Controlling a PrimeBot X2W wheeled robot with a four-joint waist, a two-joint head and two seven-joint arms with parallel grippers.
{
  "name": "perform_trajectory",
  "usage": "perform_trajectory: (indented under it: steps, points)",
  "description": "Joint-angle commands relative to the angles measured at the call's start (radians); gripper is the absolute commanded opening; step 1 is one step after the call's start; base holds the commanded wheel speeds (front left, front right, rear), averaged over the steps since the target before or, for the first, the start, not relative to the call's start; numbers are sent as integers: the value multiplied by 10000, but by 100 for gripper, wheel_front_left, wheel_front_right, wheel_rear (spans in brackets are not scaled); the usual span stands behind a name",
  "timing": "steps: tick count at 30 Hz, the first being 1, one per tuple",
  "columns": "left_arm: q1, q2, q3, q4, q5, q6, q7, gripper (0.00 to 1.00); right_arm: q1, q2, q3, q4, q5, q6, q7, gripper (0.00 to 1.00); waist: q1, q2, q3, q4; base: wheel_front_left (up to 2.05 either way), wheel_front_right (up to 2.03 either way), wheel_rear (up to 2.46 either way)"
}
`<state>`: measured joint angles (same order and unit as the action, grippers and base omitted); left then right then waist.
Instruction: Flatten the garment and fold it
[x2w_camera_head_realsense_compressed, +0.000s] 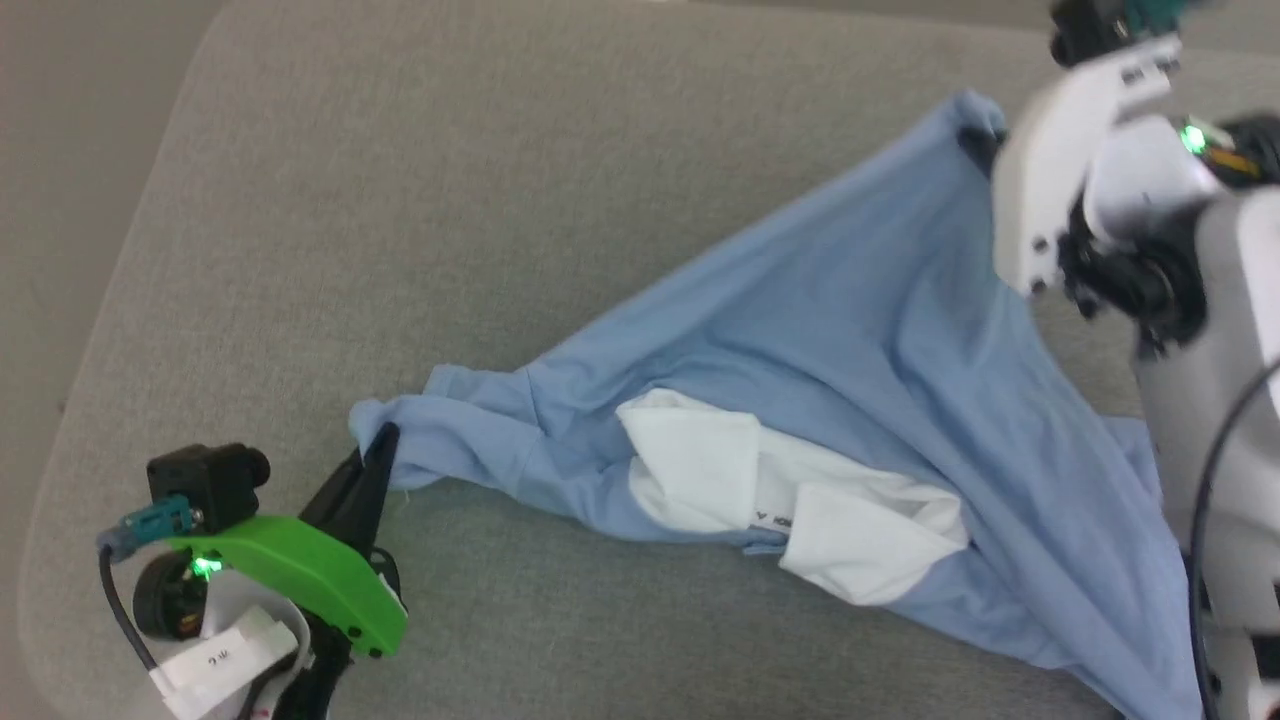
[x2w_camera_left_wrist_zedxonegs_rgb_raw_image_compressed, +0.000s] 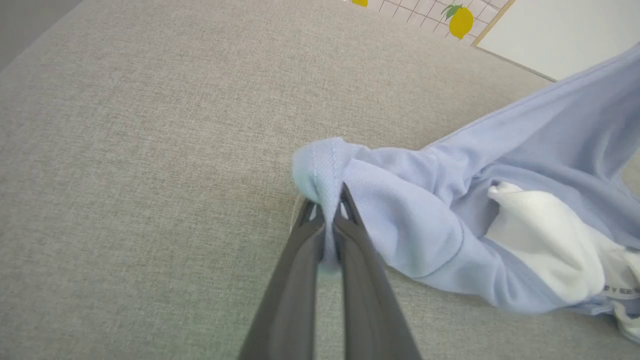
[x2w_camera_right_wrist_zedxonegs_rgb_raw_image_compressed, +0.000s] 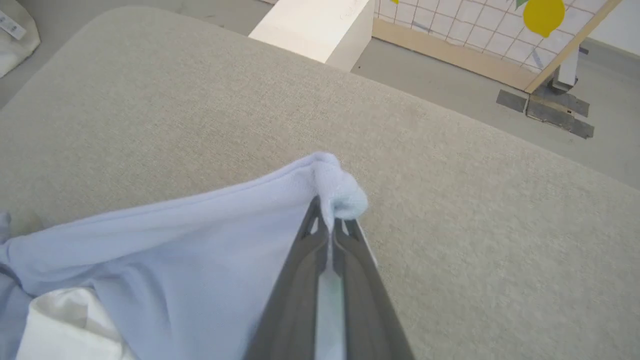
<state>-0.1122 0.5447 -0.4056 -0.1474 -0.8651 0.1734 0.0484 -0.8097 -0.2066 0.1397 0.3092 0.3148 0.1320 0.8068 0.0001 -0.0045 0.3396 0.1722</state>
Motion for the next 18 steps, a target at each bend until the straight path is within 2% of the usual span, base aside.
perform_trajectory:
  steps: [1,5,8,18]
  points:
    - [148,-91,-11,3,-165,113,26,0,649,-157,-203,-343,230,-13,-108,0,-1,45,-1516,-1150,0,0,0]
    - [436,-207,-9,52,-240,397,37,0,2476,-393,-867,-1477,694,-13,-257,0,-1,45,-2144,-1588,0,0,0]
    - [639,-265,-16,77,-297,541,40,0,3836,-274,-1427,-2253,916,-13,-361,0,-1,45,-2486,-1806,0,0,0]
    - [1171,-703,-224,354,-582,621,-78,0,8292,977,-2610,-4161,1801,-13,-321,0,-1,45,-3142,-2048,0,0,0]
